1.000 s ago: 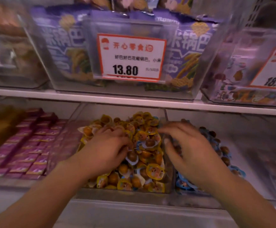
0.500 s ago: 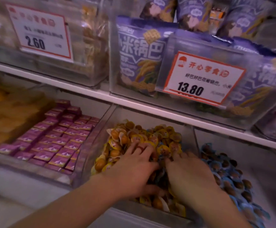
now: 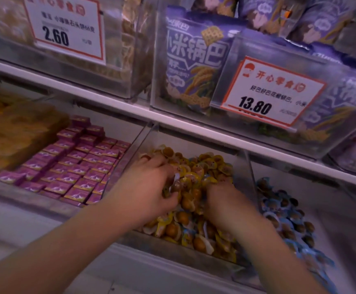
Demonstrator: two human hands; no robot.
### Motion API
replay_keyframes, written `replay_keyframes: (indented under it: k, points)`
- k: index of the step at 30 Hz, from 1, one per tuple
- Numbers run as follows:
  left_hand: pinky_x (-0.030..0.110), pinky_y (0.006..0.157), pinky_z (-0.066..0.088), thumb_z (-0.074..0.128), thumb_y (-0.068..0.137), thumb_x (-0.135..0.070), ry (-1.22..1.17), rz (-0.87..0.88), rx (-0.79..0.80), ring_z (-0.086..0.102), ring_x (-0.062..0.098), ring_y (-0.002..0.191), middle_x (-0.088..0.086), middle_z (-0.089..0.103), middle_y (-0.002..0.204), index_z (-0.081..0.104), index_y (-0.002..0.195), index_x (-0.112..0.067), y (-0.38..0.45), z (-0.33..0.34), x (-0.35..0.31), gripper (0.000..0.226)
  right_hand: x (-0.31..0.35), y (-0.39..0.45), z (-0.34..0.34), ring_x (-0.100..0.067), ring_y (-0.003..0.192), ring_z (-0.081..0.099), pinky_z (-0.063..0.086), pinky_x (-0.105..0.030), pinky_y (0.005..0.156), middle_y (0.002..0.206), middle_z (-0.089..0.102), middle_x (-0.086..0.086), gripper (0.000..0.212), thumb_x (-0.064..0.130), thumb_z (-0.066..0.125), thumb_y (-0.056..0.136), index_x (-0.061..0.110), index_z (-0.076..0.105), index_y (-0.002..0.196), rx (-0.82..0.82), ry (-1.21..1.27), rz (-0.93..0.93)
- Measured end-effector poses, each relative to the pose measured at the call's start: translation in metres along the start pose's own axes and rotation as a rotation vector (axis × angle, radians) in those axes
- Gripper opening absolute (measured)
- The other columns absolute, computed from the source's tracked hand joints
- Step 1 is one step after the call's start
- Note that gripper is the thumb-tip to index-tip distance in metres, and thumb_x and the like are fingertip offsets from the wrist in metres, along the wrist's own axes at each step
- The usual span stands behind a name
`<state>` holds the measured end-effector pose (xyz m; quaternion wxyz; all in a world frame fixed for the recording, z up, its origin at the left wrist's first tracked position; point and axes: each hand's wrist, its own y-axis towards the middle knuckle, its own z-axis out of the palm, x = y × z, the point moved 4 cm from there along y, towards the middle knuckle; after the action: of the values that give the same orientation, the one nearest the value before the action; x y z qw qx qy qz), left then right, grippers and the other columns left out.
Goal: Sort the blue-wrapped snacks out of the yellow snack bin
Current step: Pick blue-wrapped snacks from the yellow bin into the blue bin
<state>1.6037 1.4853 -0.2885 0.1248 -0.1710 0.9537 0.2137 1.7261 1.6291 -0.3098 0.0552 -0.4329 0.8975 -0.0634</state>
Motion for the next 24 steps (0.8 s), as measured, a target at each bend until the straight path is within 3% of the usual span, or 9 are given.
replay_keyframes:
  k: [2, 5, 8, 12, 15, 17, 20, 22, 24]
  points:
    - [0.036, 0.088, 0.047, 0.057, 0.073, -0.050, 0.001, 0.033, -0.003, 0.055, 0.024, 0.098, -0.003, 0.060, 0.101, 0.065, 0.088, -0.027, -0.003, 0.001, -0.004, 0.029, 0.003, 0.007, 0.021, -0.039, 0.129, 0.037, 0.037, -0.043, 0.104, 0.135, 0.042, -0.018, 0.037, 0.019, 0.051, 0.094, 0.009, 0.049, 0.129, 0.058, -0.039, 0.037]
    - [0.027, 0.078, 0.038, 0.068, 0.075, -0.041, -0.113, 0.010, -0.083, 0.055, 0.020, 0.092, -0.011, 0.057, 0.096, 0.059, 0.086, -0.032, -0.003, -0.004, -0.006, 0.016, 0.001, 0.013, 0.023, -0.038, 0.129, 0.038, 0.036, -0.041, 0.106, 0.140, 0.038, -0.018, 0.040, 0.020, 0.054, 0.095, 0.010, 0.045, 0.133, 0.032, 0.007, 0.070]
    - [0.025, 0.071, 0.036, 0.070, 0.074, -0.040, -0.222, -0.047, -0.108, 0.056, 0.018, 0.087, -0.018, 0.043, 0.087, 0.053, 0.083, -0.037, -0.001, -0.008, -0.005, 0.019, 0.000, 0.007, 0.017, -0.034, 0.121, 0.051, 0.043, -0.034, 0.093, 0.131, 0.051, -0.013, 0.041, 0.024, 0.061, 0.088, 0.014, 0.048, 0.126, -0.016, 0.102, 0.040]
    - [0.027, 0.069, 0.043, 0.063, 0.072, -0.048, -0.302, -0.097, -0.120, 0.057, 0.012, 0.085, -0.019, 0.050, 0.084, 0.060, 0.084, -0.033, 0.000, -0.009, -0.006, 0.019, 0.002, -0.009, -0.004, -0.025, 0.097, 0.063, 0.047, -0.031, 0.070, 0.099, 0.066, 0.000, 0.017, 0.040, 0.061, 0.084, 0.027, 0.055, 0.093, -0.163, 0.194, 0.009]
    - [0.028, 0.066, 0.049, 0.063, 0.070, -0.050, -0.462, -0.187, -0.144, 0.059, 0.002, 0.076, -0.017, 0.062, 0.080, 0.065, 0.085, -0.034, 0.000, -0.008, -0.004, 0.022, -0.004, -0.015, -0.020, -0.005, 0.082, 0.060, 0.043, -0.022, 0.059, 0.091, 0.062, 0.011, 0.012, 0.039, 0.068, 0.087, 0.031, 0.060, 0.090, -0.253, 0.692, 0.069]
    - [0.025, 0.063, 0.047, 0.065, 0.071, -0.049, -0.565, -0.226, -0.146, 0.059, -0.002, 0.074, -0.019, 0.065, 0.079, 0.066, 0.084, -0.035, 0.000, -0.006, -0.006, 0.019, -0.004, -0.022, -0.023, -0.003, 0.079, 0.063, 0.044, -0.017, 0.056, 0.097, 0.068, 0.006, 0.008, 0.035, 0.067, 0.091, 0.029, 0.069, 0.095, -0.229, 1.097, 0.125]
    - [0.018, 0.069, 0.047, 0.069, 0.073, -0.045, -0.590, -0.200, -0.176, 0.060, -0.006, 0.082, -0.021, 0.065, 0.088, 0.067, 0.087, -0.032, -0.001, -0.004, -0.014, 0.019, 0.003, -0.040, -0.014, -0.013, 0.055, 0.055, 0.036, -0.022, 0.039, 0.087, 0.069, -0.010, 0.021, 0.030, 0.059, 0.097, 0.015, 0.074, 0.095, -0.045, 1.713, 0.261]
    - [0.017, 0.076, 0.046, 0.072, 0.080, -0.037, -0.489, -0.080, -0.199, 0.058, -0.003, 0.092, -0.019, 0.061, 0.094, 0.067, 0.094, -0.032, -0.002, -0.005, -0.029, 0.017, 0.012, -0.052, -0.017, -0.020, 0.060, 0.058, 0.038, -0.026, 0.039, 0.087, 0.069, -0.014, 0.036, 0.036, 0.054, 0.099, 0.008, 0.076, 0.097, 0.187, 2.005, 0.211]
    - [0.018, 0.086, 0.046, 0.068, 0.088, -0.026, -0.419, 0.078, -0.190, 0.057, 0.000, 0.100, -0.017, 0.059, 0.107, 0.070, 0.108, -0.029, -0.003, -0.003, -0.047, 0.021, 0.014, -0.060, -0.021, -0.020, 0.070, 0.063, 0.046, -0.029, 0.049, 0.092, 0.068, -0.011, 0.040, 0.045, 0.058, 0.093, 0.009, 0.074, 0.102, 0.270, 2.084, 0.088]
